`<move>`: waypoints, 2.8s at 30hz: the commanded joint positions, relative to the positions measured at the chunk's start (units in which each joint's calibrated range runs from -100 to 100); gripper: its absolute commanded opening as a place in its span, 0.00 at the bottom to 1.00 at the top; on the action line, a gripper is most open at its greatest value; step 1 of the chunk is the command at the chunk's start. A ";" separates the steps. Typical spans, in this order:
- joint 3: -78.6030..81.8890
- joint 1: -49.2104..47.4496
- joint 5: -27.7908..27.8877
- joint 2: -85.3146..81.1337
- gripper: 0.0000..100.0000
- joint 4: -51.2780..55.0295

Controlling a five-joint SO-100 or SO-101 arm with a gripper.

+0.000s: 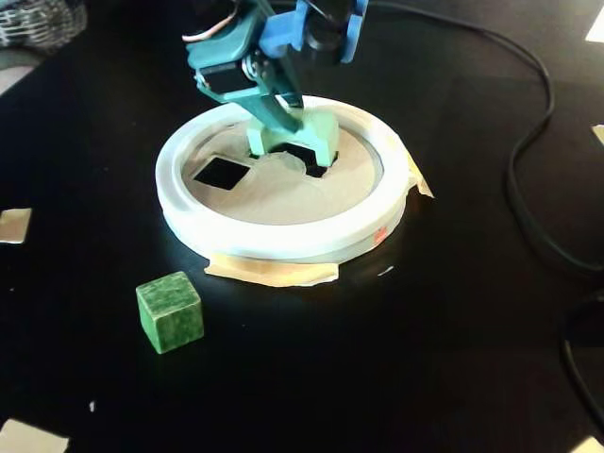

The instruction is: Pick up the U shape block and drop it in corresponding U shaped hole

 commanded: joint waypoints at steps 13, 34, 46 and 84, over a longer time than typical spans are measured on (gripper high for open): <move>-4.19 0.64 -0.34 -0.73 0.57 -0.70; -5.46 1.51 6.74 -6.28 0.59 -0.50; -6.01 0.89 6.20 -17.03 0.59 7.33; -31.42 -11.72 1.51 9.31 0.88 7.33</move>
